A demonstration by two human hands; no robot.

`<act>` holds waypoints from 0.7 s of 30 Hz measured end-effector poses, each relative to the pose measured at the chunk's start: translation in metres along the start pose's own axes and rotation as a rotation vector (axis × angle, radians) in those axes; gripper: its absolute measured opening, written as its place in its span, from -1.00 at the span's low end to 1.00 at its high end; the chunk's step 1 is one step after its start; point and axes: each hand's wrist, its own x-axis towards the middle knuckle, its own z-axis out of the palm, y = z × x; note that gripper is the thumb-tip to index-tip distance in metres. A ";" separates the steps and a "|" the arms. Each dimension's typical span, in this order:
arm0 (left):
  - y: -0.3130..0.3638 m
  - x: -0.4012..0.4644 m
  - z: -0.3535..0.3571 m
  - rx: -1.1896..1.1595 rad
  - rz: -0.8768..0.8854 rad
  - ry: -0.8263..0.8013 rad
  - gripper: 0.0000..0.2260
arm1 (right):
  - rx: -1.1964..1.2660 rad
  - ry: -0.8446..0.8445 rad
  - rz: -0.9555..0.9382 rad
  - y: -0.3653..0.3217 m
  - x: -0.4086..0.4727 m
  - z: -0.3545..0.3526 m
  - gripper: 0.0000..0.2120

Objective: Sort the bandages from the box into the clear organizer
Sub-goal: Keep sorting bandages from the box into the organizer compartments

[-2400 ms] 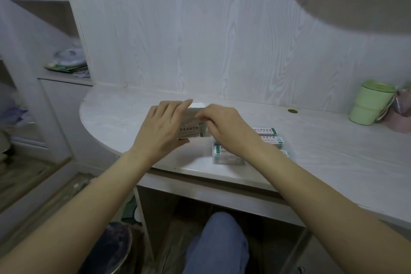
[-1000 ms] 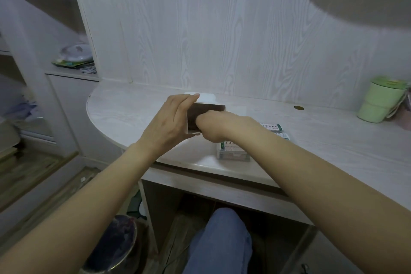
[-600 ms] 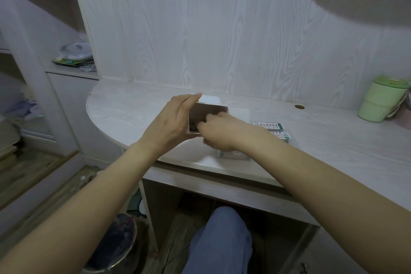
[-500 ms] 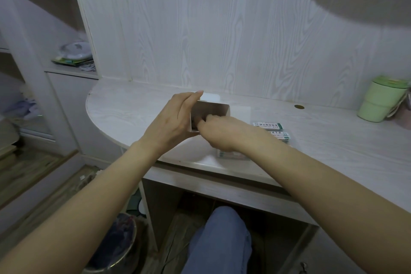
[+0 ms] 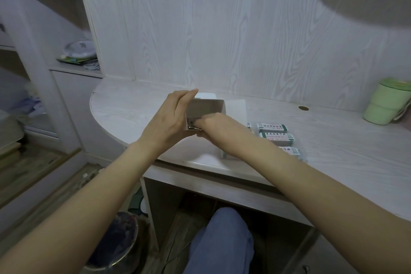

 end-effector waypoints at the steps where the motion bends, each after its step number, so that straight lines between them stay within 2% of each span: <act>1: 0.001 0.000 0.000 0.006 0.002 0.002 -0.28 | -0.012 0.009 -0.006 -0.001 0.000 0.002 -0.82; 3: 0.003 0.001 -0.001 0.014 0.007 -0.006 -0.37 | -0.062 0.024 -0.002 -0.001 -0.001 0.006 -0.82; 7: 0.005 0.002 -0.001 0.029 0.013 -0.032 -0.40 | -0.038 -0.040 0.022 -0.003 -0.003 0.002 -0.81; 11: 0.004 -0.001 0.000 0.028 -0.003 -0.065 -0.32 | -0.008 -0.102 0.023 -0.002 -0.004 0.001 -0.80; 14: 0.003 -0.003 0.000 -0.001 -0.036 -0.091 -0.24 | -0.005 -0.074 0.026 0.001 -0.003 0.000 -0.86; 16: 0.001 -0.003 -0.001 -0.009 -0.067 -0.112 -0.19 | 0.049 -0.067 0.022 0.003 0.000 -0.004 -0.82; 21: -0.001 0.000 -0.007 -0.025 -0.145 -0.174 -0.20 | 0.229 0.008 0.026 0.007 0.002 -0.008 -0.85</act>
